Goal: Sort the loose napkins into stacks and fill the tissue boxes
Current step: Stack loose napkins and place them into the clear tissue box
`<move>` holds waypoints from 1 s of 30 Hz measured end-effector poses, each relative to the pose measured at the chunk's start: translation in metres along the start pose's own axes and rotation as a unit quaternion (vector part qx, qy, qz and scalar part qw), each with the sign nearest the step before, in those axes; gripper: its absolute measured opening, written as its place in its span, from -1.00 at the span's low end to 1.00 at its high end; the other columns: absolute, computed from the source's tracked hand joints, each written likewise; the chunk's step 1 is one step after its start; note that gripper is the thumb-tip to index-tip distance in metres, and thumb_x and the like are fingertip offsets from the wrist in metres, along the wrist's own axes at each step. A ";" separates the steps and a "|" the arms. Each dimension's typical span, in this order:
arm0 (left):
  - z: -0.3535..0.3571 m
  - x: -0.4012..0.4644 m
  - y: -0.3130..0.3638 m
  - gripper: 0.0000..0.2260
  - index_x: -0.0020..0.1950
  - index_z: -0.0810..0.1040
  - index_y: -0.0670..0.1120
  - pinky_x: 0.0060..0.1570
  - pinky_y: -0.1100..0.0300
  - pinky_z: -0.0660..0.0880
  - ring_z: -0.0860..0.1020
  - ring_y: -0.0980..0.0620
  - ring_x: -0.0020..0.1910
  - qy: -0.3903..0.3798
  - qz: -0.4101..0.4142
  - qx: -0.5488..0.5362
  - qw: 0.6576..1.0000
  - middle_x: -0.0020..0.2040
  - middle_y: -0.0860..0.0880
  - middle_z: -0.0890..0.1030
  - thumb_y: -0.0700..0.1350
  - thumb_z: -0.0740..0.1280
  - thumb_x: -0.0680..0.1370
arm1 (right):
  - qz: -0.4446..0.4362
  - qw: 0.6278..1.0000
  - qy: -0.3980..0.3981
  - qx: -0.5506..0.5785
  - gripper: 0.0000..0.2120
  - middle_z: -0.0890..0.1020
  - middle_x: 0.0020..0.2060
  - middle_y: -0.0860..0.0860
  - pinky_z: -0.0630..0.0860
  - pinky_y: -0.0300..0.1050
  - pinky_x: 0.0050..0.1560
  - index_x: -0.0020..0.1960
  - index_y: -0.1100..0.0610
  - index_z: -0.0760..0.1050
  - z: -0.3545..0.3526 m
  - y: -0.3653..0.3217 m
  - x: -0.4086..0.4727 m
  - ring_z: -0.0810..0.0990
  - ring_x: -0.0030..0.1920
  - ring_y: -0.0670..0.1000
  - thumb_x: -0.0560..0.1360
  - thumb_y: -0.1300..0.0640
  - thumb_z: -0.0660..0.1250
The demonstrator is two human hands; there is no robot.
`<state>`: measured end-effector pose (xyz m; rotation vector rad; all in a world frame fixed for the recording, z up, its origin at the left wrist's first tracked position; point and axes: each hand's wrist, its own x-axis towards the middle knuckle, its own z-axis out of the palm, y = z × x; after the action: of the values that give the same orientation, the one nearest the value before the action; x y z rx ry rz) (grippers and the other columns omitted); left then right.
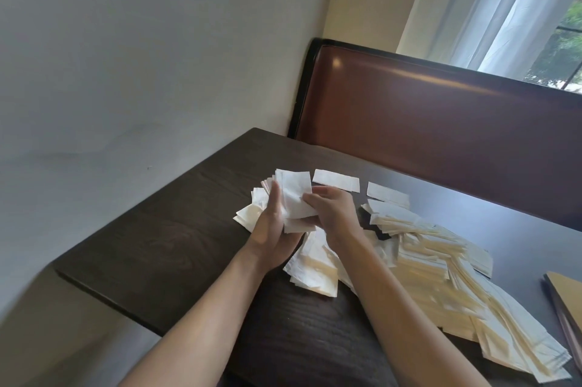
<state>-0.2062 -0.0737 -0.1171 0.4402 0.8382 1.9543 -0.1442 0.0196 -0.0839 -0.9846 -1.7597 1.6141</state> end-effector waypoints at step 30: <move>-0.037 0.001 0.041 -0.71 0.22 0.60 -0.16 0.21 -0.07 0.53 0.65 -0.18 0.13 0.193 -0.047 0.197 0.960 0.09 -0.18 0.70 0.00 0.25 0.65 | -0.121 0.964 -0.022 -0.237 -0.84 0.66 -0.09 0.02 0.48 -0.18 -0.17 0.03 0.11 0.68 -0.032 0.015 0.025 0.59 -0.11 -0.02 0.46 0.13 0.50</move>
<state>-0.2549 -0.1004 -0.1140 0.2390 1.4868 1.8088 -0.1307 0.0591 -0.0970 -0.8927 -2.2575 1.0915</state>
